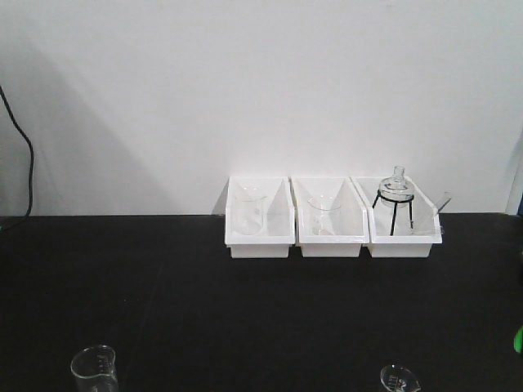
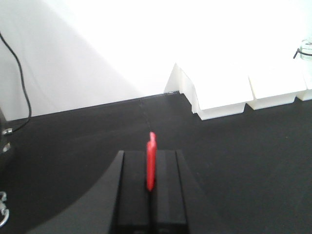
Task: Sort red and green spoons into left cabinet
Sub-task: 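Raise both held spoons clear of the beakers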
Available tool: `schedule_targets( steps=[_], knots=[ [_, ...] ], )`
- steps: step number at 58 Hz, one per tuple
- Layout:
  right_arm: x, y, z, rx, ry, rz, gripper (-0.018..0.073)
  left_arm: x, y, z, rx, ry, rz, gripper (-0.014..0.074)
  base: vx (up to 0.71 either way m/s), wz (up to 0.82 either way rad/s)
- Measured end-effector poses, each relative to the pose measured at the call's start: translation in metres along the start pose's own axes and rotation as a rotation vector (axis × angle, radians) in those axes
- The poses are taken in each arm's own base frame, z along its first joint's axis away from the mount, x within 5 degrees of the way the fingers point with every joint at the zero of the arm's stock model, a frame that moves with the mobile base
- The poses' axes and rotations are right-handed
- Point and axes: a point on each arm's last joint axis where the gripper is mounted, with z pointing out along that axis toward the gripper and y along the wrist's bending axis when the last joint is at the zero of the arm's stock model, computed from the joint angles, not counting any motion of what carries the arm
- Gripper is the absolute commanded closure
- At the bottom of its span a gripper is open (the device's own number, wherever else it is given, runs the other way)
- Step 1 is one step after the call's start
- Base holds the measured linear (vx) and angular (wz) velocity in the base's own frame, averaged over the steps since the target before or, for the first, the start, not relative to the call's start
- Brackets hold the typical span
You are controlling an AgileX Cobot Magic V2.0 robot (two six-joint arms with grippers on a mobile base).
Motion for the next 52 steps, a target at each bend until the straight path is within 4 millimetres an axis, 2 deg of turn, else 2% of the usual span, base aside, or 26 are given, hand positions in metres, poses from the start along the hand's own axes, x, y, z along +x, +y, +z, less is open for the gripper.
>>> schedule_targets(
  steps=[7,16,52],
  knots=[
    [0.015,0.001,-0.024,0.002,-0.042,-0.002,0.0564,0.017,-0.001,-0.02,-0.012,-0.04,0.001,0.06,0.0,0.0],
    [0.023,0.002,-0.038,0.004,-0.074,-0.016,0.0564,0.027,-0.001,-0.031,-0.021,-0.072,0.001,0.06,0.0,0.0],
    [0.026,0.002,-0.04,0.001,-0.053,-0.027,0.0564,0.029,-0.001,-0.033,-0.022,-0.075,0.001,0.06,0.0,0.0]
  ],
)
